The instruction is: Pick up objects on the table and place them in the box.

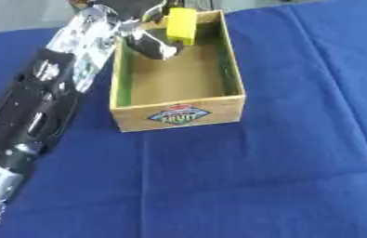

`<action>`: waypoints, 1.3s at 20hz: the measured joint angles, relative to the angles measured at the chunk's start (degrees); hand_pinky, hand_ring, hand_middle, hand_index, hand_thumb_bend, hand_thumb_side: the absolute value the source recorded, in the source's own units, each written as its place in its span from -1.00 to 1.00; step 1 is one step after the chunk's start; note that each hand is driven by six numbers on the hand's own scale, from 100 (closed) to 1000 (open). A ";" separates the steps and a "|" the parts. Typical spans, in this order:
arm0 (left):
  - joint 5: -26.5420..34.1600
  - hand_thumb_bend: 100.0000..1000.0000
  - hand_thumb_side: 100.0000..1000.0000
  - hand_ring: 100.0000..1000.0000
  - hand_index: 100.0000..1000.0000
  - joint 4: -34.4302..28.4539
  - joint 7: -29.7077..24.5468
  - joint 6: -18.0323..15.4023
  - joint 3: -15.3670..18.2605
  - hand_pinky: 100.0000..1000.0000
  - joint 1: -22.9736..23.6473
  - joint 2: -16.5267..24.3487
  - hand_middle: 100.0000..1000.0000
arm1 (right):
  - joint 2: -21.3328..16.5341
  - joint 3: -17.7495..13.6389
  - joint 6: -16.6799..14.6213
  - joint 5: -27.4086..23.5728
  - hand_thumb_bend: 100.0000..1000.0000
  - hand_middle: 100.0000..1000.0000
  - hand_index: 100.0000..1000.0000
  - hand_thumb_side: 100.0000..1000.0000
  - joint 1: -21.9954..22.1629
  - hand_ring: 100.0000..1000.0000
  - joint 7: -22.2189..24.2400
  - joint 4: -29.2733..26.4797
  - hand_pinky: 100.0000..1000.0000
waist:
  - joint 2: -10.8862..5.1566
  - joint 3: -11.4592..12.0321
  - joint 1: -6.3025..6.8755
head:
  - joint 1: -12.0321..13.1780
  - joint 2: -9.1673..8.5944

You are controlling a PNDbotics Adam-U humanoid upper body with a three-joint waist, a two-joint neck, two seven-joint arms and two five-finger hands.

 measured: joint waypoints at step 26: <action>-5.79 0.08 0.84 0.64 0.89 1.87 -3.54 -1.07 -0.44 0.30 1.35 -1.00 0.58 | 0.90 -0.03 0.39 -0.23 -1.00 0.00 0.53 1.00 0.33 0.38 -0.21 0.00 0.35 | 0.20 0.39 -0.20 | -0.43 -0.25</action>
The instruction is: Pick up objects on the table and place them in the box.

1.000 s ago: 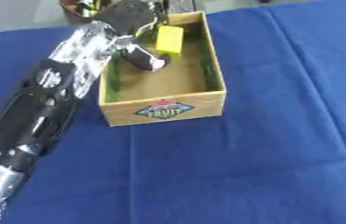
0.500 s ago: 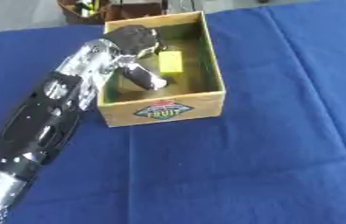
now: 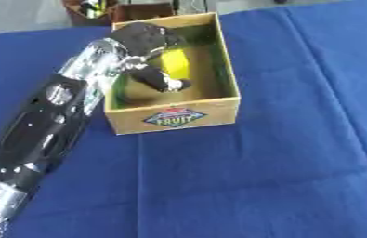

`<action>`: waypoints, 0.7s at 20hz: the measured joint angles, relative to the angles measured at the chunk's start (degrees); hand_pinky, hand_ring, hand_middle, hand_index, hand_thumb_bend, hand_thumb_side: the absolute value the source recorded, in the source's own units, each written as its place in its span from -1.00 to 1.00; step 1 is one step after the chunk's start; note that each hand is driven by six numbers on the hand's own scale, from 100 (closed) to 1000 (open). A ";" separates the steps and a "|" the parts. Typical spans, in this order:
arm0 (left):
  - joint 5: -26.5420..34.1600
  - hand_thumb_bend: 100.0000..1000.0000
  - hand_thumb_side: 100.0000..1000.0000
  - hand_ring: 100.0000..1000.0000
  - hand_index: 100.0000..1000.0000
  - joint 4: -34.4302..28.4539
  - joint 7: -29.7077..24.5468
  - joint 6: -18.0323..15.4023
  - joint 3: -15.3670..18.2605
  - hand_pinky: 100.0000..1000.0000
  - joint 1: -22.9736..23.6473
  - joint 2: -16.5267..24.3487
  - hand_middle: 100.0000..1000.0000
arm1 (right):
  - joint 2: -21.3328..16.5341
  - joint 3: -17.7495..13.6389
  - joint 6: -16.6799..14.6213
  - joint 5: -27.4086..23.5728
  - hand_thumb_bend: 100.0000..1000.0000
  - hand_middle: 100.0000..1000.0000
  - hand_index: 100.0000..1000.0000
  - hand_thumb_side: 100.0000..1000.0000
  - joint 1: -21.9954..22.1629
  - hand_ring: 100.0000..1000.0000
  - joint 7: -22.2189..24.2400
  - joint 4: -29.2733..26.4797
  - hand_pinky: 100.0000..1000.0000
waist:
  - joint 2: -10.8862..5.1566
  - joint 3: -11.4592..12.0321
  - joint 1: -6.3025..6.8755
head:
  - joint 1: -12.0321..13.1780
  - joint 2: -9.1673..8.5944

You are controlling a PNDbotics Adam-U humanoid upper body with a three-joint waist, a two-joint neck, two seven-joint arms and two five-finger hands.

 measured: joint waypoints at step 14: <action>28.03 -0.77 0.96 0.19 0.62 -28.16 13.08 11.23 6.11 -0.13 9.20 9.59 0.07 | 0.00 -0.53 -0.02 0.19 -1.00 0.01 0.53 1.00 0.78 0.38 -1.20 0.00 0.35 | -1.30 3.05 -0.88 | -0.87 2.43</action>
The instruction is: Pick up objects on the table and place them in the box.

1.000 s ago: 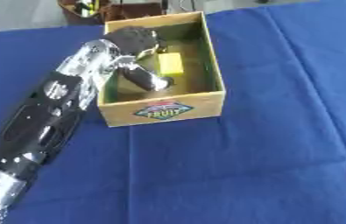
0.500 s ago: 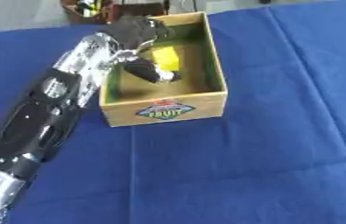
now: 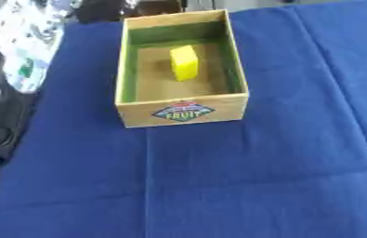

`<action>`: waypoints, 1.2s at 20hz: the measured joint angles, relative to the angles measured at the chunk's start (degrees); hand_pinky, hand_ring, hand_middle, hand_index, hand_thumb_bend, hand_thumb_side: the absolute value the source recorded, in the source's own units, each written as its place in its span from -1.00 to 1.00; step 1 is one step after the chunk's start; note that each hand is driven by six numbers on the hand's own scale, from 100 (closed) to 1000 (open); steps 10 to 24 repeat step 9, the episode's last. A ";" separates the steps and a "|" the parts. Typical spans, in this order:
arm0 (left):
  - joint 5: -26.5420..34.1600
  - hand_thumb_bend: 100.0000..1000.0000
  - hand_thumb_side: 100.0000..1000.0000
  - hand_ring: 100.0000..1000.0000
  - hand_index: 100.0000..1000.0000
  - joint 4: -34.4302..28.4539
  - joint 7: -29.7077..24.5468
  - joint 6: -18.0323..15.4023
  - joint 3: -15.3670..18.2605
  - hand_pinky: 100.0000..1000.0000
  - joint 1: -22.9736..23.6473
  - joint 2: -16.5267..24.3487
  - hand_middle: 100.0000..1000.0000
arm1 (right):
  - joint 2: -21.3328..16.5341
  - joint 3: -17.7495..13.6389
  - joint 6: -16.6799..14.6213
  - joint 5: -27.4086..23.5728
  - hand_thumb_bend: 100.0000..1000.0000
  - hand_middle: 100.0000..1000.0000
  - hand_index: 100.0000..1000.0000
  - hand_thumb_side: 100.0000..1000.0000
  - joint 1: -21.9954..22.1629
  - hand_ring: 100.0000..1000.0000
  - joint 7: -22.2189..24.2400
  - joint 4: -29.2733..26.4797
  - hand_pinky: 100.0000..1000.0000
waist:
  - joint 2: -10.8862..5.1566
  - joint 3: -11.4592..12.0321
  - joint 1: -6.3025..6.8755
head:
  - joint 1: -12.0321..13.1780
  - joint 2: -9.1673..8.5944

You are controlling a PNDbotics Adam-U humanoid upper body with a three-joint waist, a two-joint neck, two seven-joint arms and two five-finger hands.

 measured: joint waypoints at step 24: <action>23.42 -0.67 1.00 0.14 0.58 -20.14 12.32 10.58 7.35 -0.19 12.91 4.49 0.04 | 0.00 -0.56 0.06 0.22 -1.00 0.01 0.53 1.00 0.22 0.38 -0.92 0.00 0.36 | -0.27 1.42 -0.67 | 3.35 0.90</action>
